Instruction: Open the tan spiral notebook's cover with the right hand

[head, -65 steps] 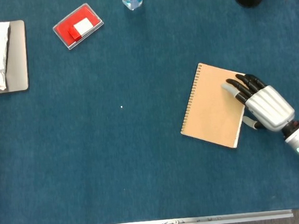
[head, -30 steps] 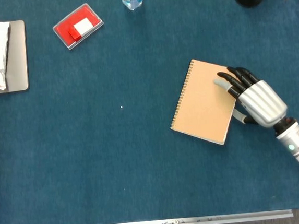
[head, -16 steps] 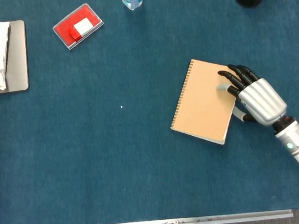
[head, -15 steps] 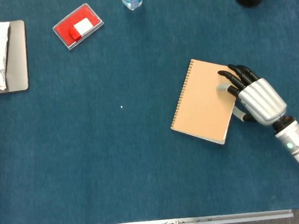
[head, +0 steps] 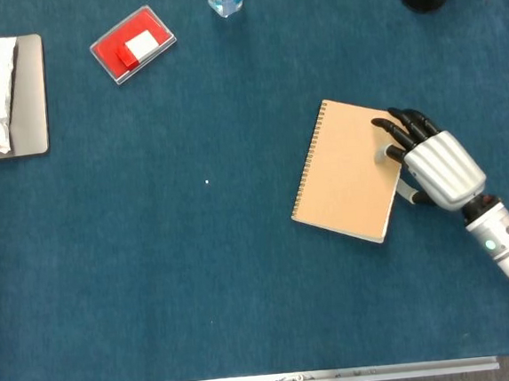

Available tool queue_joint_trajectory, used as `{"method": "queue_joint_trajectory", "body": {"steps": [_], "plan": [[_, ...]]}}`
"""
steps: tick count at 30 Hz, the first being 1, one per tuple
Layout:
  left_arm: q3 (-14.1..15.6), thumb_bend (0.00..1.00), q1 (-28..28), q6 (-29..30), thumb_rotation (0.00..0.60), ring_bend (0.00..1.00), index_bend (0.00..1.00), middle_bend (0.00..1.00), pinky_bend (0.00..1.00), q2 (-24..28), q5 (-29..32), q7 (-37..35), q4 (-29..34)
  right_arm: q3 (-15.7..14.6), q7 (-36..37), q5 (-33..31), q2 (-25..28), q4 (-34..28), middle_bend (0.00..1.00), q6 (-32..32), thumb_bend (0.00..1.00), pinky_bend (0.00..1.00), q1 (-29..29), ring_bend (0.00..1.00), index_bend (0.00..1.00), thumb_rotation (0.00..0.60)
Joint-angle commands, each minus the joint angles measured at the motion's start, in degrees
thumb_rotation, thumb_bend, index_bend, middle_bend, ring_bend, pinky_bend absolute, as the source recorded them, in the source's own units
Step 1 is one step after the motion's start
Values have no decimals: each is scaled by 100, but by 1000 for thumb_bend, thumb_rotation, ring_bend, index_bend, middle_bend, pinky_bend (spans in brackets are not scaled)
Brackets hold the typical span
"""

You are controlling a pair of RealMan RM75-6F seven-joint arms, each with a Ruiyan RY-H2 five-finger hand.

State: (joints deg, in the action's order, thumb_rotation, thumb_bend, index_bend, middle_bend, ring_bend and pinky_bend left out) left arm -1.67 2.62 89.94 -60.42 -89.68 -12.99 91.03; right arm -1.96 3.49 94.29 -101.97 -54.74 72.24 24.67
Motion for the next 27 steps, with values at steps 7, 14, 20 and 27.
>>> {"method": "queue_joint_trajectory", "body": {"steps": [7,14,20,27], "plan": [[3,84,1,0,600,279,564,398,447,3,-6,-5,1,3,-45,-1,51,-63,194,57,368,120,-19,31,591,600],[1,84,5,-17,600,279,564,398,447,-3,10,10,-6,-31,-162,22,248,-237,217,137,396,120,-69,41,653,600],[0,84,11,-33,600,279,563,398,447,-12,19,28,-11,-225,-393,206,806,-729,235,127,397,121,-66,54,673,600],[-1,84,17,-49,600,279,564,398,447,-28,31,76,-12,-448,-842,425,1752,-1639,247,264,397,121,-150,64,689,600]]}}
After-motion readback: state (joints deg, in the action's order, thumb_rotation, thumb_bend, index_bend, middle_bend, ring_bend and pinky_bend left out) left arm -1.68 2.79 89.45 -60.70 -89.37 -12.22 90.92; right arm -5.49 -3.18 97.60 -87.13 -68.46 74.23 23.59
